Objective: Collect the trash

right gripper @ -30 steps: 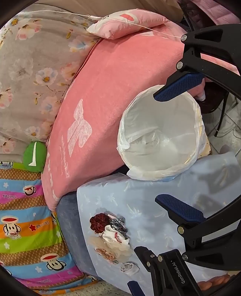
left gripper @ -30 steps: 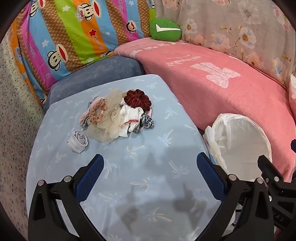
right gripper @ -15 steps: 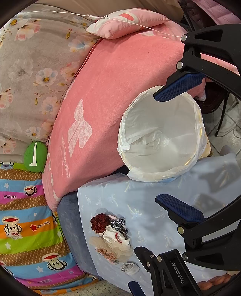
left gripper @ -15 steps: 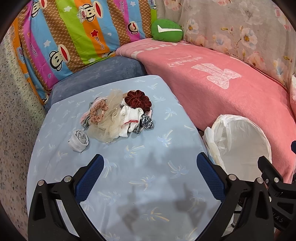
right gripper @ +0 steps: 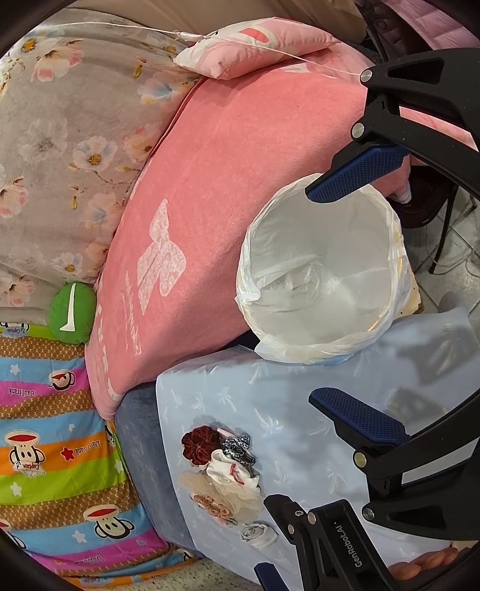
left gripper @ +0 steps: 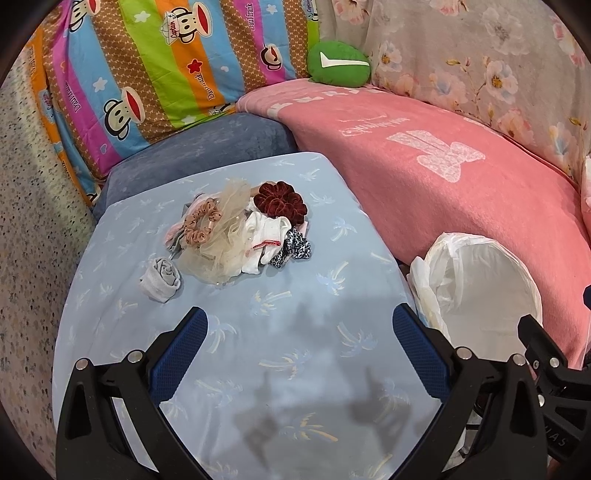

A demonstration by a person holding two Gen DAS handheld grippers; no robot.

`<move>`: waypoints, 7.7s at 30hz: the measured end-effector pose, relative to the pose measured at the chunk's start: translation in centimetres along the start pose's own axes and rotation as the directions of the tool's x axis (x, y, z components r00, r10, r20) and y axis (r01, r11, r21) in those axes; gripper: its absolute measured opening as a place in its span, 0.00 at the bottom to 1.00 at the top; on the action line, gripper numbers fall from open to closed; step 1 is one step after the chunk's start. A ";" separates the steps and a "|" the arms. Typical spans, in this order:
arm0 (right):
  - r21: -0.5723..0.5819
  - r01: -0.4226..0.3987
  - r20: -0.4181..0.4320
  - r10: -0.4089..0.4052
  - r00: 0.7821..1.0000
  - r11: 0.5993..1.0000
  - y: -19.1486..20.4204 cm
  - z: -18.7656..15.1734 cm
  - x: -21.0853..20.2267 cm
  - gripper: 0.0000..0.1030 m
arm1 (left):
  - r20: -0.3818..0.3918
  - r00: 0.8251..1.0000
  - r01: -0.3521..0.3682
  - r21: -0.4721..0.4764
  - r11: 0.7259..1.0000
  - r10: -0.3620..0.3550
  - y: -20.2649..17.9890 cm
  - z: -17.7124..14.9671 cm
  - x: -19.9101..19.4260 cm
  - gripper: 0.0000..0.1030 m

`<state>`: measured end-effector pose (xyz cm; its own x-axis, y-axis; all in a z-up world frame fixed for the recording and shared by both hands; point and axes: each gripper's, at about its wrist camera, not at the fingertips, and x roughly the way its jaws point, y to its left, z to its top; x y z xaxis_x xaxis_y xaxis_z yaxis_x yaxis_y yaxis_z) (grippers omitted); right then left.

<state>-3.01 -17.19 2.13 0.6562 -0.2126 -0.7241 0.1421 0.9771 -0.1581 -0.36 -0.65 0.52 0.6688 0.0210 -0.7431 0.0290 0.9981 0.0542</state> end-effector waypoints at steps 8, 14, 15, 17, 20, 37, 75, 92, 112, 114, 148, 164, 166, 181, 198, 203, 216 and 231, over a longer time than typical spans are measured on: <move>-0.010 -0.005 0.007 0.005 1.000 1.000 0.1 0.0 -0.5 0.94 | 0.008 1.000 -0.006 -0.002 1.000 0.006 -0.1 0.0 -0.1 0.93; -0.012 -0.005 0.007 0.006 1.000 1.000 0.2 0.0 -0.5 0.94 | 0.010 1.000 -0.007 -0.003 1.000 0.008 0.0 0.0 -0.2 0.93; -0.011 -0.006 0.008 0.006 1.000 1.000 0.2 0.0 -0.5 0.94 | 0.011 1.000 -0.008 -0.002 1.000 0.008 0.0 0.0 -0.2 0.93; -0.011 -0.007 0.008 0.007 1.000 1.000 0.2 0.0 -0.5 0.94 | 0.011 1.000 -0.008 -0.002 1.000 0.008 0.0 0.0 -0.2 0.93; -0.013 -0.006 0.006 0.006 1.000 1.000 0.3 0.0 -0.4 0.94 | 0.011 1.000 -0.010 -0.002 1.000 0.010 0.0 0.1 -0.2 0.93; -0.014 -0.013 0.008 0.013 1.000 1.000 0.6 0.1 -0.1 0.94 | 0.019 1.000 -0.018 -0.003 1.000 0.018 0.0 0.5 -0.3 0.93; -0.011 -0.028 0.020 0.029 0.999 1.000 2.0 0.9 -0.1 0.94 | 0.022 0.999 -0.032 -0.030 0.999 0.032 1.5 0.4 0.1 0.93; 0.000 -0.075 0.046 0.075 0.996 0.997 6.2 3.0 1.6 0.94 | -0.053 0.998 -0.049 -0.098 0.994 0.043 7.4 1.1 4.1 0.93; -0.050 -0.243 0.079 0.246 0.966 0.969 18.7 8.2 6.6 0.94 | -0.152 0.988 -0.033 -0.231 0.972 -0.002 19.4 1.1 13.4 0.93; -0.062 -0.266 0.080 0.271 0.959 0.962 20.4 8.8 7.1 0.94 | -0.168 0.985 -0.021 -0.252 0.968 -0.023 20.2 0.9 14.1 0.93; -0.126 -0.399 -0.082 0.392 0.916 0.908 31.7 10.8 14.3 0.10 | -0.137 0.949 0.233 -0.300 0.925 -0.283 22.5 2.4 13.5 0.31; -0.045 -0.393 0.112 0.395 0.912 0.919 22.8 13.5 5.0 0.10 | -0.011 0.944 0.324 -0.168 0.931 -0.331 16.6 6.2 7.6 0.31; -0.031 -0.383 0.134 0.384 0.914 0.923 21.0 13.5 4.0 0.10 | 0.001 0.939 0.341 -0.143 0.929 -0.344 15.2 6.7 6.8 0.31; 0.098 -0.263 0.209 0.239 0.948 0.960 6.2 10.0 1.4 0.10 | 0.009 0.896 0.443 0.039 0.896 -0.443 2.4 6.8 3.3 0.31; 0.269 -0.150 0.161 0.110 0.981 0.951 -5.9 4.4 3.0 0.10 | -0.075 0.853 0.520 0.202 0.830 -0.517 -9.5 5.0 1.9 0.32; 0.287 -0.131 0.141 0.093 0.986 0.949 -7.2 3.5 3.7 0.10 | -0.088 0.849 0.527 0.222 0.821 -0.521 -11.5 4.4 1.9 0.33; 0.307 -0.110 0.134 0.072 0.988 0.945 -8.8 3.0 4.5 0.16 | -0.107 0.859 0.512 0.204 0.834 -0.501 -12.8 4.2 2.9 0.58; 0.289 -0.119 0.155 0.076 0.985 0.950 -8.1 3.4 3.8 0.24 | -0.096 0.871 0.492 0.182 0.851 -0.483 -11.7 4.3 2.8 0.60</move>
<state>0.86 -25.97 2.91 0.7723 -0.1345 -0.6209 0.2706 0.9539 0.1300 4.40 -12.51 0.66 0.4973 -0.4578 -0.7369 0.4890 0.8496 -0.1978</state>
